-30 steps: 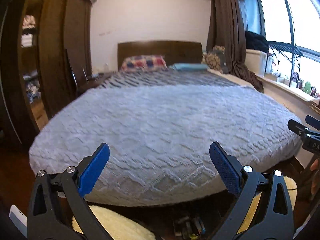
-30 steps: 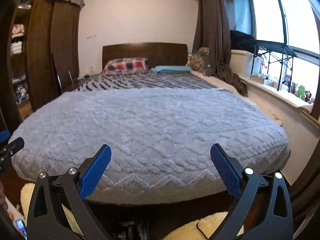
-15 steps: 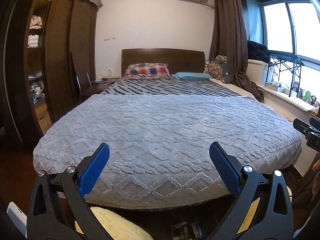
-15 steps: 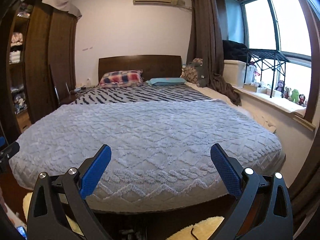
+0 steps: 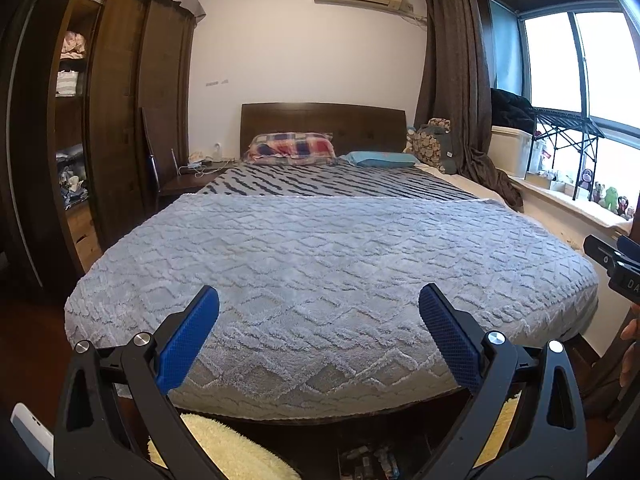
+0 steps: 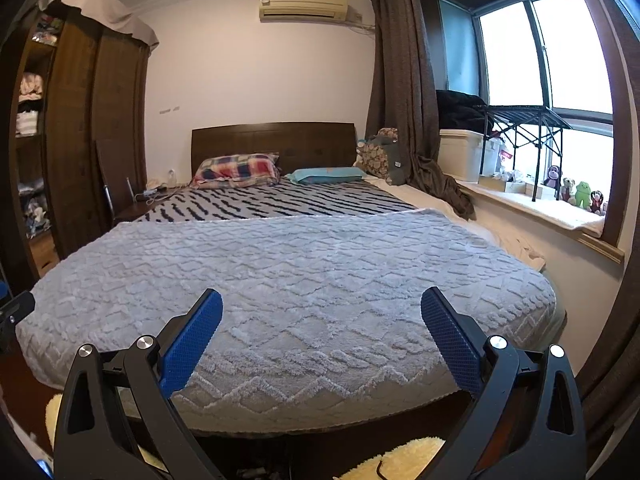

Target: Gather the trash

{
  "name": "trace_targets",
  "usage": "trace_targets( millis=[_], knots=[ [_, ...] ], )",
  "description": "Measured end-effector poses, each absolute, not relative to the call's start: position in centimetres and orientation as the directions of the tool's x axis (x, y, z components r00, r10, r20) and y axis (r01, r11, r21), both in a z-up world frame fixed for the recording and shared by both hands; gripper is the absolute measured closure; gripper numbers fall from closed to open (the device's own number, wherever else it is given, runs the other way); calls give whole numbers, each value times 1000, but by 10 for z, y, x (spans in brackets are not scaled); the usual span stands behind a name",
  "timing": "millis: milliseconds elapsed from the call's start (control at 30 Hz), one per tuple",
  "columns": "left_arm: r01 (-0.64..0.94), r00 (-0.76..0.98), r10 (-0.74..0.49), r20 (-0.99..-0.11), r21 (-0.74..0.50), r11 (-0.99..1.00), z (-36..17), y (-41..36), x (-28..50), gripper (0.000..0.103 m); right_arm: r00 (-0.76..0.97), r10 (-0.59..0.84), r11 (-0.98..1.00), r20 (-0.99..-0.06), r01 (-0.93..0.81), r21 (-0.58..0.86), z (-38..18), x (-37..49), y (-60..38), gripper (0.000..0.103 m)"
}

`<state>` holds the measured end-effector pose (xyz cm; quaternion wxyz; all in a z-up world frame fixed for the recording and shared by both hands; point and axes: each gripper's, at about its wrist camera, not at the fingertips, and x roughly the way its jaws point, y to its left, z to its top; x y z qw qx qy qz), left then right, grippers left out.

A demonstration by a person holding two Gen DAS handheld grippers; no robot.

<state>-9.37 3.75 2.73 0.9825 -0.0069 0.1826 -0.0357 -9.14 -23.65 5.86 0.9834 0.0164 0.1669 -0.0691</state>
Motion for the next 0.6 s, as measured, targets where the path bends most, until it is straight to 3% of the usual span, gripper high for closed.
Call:
trace_targets(
  millis=[600],
  knots=[
    [83, 930, -90, -357, -35, 996, 27, 37, -94, 8, 935, -141, 988, -327, 154, 15, 58, -91, -239, 3]
  ],
)
